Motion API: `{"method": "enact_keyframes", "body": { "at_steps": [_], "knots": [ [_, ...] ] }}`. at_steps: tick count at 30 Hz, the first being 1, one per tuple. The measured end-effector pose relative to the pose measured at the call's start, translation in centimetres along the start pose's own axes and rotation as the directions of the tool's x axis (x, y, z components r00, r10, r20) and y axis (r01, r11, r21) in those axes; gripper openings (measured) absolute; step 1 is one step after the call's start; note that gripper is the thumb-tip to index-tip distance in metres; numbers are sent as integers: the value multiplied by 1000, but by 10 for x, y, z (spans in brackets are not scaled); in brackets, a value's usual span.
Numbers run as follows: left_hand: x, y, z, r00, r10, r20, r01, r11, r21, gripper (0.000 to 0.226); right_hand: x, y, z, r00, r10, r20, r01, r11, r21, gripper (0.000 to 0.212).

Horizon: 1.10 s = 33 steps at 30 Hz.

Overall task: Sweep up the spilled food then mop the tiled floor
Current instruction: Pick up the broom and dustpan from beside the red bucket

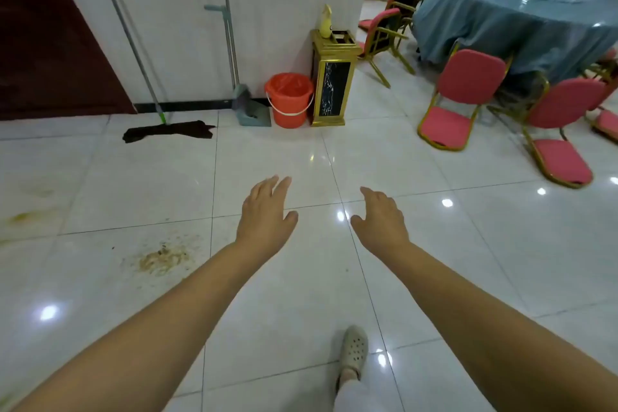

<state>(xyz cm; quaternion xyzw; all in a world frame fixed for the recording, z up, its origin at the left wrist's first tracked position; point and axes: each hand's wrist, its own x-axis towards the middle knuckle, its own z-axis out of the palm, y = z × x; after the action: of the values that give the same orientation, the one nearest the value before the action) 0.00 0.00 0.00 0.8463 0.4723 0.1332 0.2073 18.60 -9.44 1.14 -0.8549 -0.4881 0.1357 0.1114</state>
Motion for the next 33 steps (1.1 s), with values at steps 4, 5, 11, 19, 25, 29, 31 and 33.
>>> {"method": "enact_keyframes", "body": {
  "at_steps": [4, 5, 11, 19, 25, 29, 31, 33],
  "knots": [
    [45, 17, 26, 996, -75, 48, 77, 996, -38, 61, 46, 34, -3, 999, 13, 50, -16, 999, 50, 58],
    [59, 22, 33, 994, -92, 64, 95, 994, -56, 59, 61, 43, -5, 998, 11, 69, -15, 998, 56, 58],
    [138, 66, 71, 975, -193, 111, 209, 965, -161, 50, 144, 94, -30, 991, 1, 132, -24, 985, 170, 54],
    [199, 79, 91, 902, -414, 120, 430, 844, -321, 37, 246, 122, -46, 974, -73, 213, 19, 969, 246, 45],
    [251, 60, 83, 861, -501, 90, 497, 788, -362, 31, 311, 102, -36, 955, -160, 250, 85, 954, 287, 37],
    [294, 42, 82, 849, -521, 88, 509, 760, -405, 28, 359, 81, -32, 942, -198, 271, 117, 950, 288, 36],
    [321, 29, 81, 845, -529, 84, 507, 740, -441, 28, 389, 67, -33, 937, -219, 274, 137, 948, 288, 35],
    [354, 16, 78, 841, -536, 77, 504, 723, -473, 28, 423, 51, -35, 936, -234, 264, 155, 945, 287, 35]
  ]
}}
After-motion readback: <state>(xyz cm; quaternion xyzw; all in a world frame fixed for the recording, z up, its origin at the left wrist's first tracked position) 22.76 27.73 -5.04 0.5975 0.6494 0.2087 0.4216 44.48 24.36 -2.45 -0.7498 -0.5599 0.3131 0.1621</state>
